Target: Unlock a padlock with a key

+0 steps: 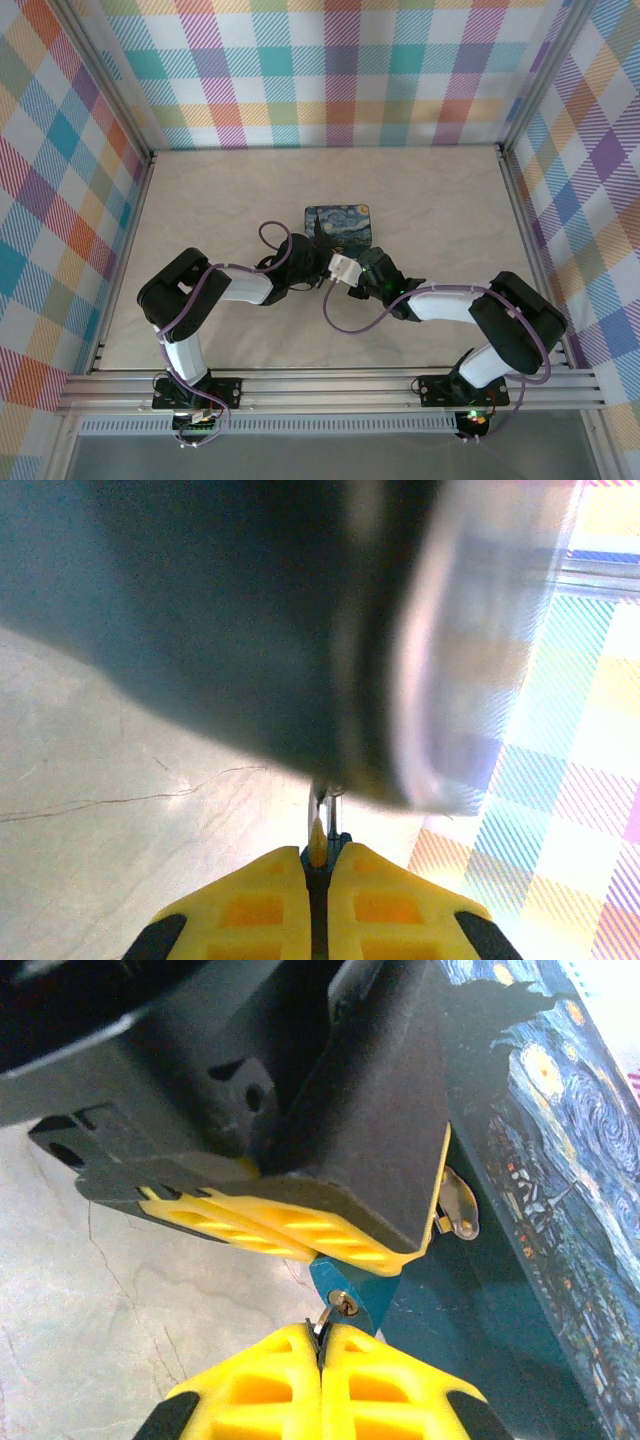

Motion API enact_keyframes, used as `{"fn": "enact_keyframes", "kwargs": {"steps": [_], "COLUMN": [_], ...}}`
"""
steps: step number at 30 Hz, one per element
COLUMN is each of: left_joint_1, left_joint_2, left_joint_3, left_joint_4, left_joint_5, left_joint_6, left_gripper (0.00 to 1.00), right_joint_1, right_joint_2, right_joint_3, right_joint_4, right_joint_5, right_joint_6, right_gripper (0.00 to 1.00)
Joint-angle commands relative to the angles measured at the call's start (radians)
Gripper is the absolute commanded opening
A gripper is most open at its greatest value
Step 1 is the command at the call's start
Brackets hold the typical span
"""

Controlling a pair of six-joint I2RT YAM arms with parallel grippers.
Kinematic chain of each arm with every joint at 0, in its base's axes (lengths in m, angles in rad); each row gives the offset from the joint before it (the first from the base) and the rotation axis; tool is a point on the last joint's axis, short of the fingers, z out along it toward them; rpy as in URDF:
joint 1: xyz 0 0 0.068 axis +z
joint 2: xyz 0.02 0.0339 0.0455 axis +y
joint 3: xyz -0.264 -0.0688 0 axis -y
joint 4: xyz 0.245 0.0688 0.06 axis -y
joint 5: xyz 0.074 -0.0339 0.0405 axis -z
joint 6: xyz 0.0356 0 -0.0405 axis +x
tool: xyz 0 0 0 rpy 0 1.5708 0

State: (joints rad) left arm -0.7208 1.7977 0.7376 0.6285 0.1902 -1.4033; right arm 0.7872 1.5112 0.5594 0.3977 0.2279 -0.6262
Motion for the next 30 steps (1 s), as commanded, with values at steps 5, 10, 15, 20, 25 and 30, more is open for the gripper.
{"fn": "enact_keyframes", "kwargs": {"steps": [5,10,15,20,25,30], "left_joint_1": [-0.016,-0.016,-0.015,-0.015,-0.016,-0.015], "left_joint_2": [-0.021,-0.02,-0.022,-0.017,-0.015,-0.015], "left_joint_3": [0.012,0.012,0.008,0.007,0.006,0.005], "left_joint_4": [-0.04,-0.04,-0.04,-0.041,-0.041,-0.039], "left_joint_5": [0.027,0.026,0.025,0.027,0.025,0.024], "left_joint_6": [-0.016,-0.016,-0.016,-0.015,-0.015,-0.015], "left_gripper": [0.03,0.03,0.03,0.03,0.04,0.05], "right_joint_1": [0.002,0.001,0.0,0.001,-0.001,-0.02], "right_joint_2": [-0.036,-0.054,-0.057,-0.042,-0.026,-0.012], "right_joint_3": [0.068,0.071,0.042,0.009,-0.005,-0.024], "right_joint_4": [-0.009,-0.028,0.009,0.065,0.084,0.123], "right_joint_5": [0.042,0.009,-0.019,-0.068,-0.09,-0.148], "right_joint_6": [0.149,0.271,0.408,0.511,0.578,0.691], "right_gripper": [0.0,0.0,0.0,0.0,0.0,0.0]}}
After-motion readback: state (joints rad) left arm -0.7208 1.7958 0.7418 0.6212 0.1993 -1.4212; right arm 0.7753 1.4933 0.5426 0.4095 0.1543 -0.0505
